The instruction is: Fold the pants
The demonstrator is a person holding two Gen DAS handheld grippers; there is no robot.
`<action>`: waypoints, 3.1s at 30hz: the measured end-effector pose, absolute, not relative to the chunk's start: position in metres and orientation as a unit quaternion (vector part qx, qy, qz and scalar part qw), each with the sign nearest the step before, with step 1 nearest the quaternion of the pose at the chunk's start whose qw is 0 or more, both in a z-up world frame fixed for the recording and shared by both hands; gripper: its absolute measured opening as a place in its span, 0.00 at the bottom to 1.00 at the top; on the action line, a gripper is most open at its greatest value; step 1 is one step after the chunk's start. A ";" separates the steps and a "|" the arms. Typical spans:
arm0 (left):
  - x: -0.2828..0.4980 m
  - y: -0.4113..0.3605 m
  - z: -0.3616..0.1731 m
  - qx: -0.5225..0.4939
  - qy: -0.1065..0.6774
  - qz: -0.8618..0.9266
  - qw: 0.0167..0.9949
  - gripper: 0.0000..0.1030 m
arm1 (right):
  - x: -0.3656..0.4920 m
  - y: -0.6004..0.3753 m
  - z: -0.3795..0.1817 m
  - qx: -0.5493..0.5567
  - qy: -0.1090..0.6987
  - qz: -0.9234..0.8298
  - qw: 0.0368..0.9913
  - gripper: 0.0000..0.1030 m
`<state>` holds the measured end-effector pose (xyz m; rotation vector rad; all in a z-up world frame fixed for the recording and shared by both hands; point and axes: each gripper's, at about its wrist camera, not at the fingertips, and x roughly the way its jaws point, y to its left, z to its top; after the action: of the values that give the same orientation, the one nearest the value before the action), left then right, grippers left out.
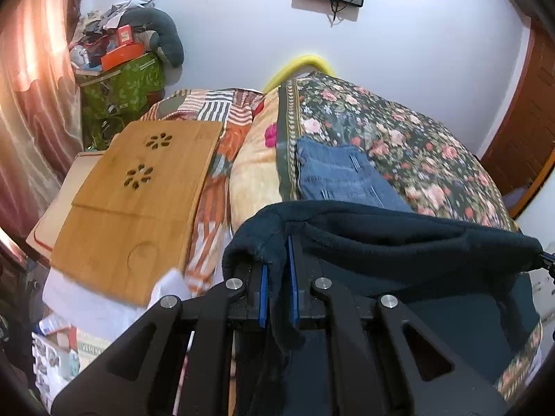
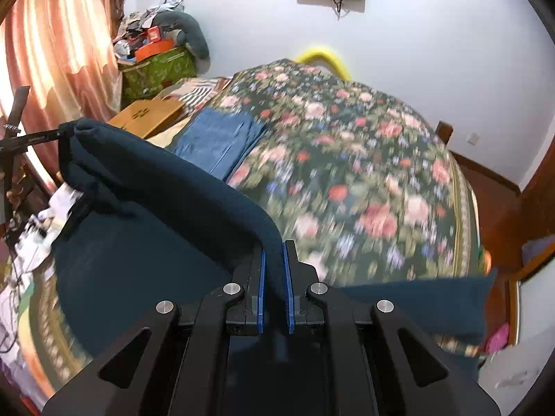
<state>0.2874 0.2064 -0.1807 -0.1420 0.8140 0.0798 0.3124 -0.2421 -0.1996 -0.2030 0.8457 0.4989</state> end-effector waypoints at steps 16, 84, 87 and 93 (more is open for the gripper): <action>0.176 0.198 -0.249 -0.054 0.460 0.034 0.886 0.13 | 0.220 -0.250 -0.279 -0.046 0.487 0.219 0.844 0.12; 0.270 -0.093 -0.259 0.046 0.534 -0.074 0.841 0.72 | 0.241 -0.564 -0.325 0.184 0.491 -0.074 0.848 0.13; 0.268 -0.089 -0.254 0.036 0.533 -0.082 0.842 0.72 | 0.236 -0.562 -0.309 0.159 0.494 -0.102 0.849 0.18; 0.258 -0.054 -0.220 0.018 0.483 -0.061 0.873 0.72 | 0.243 -0.537 -0.244 0.128 0.452 -0.067 0.880 0.23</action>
<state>0.2578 -0.0540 -0.2203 0.0379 1.0096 -0.1280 0.2431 -0.5368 -0.2442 0.2660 0.9427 -0.1388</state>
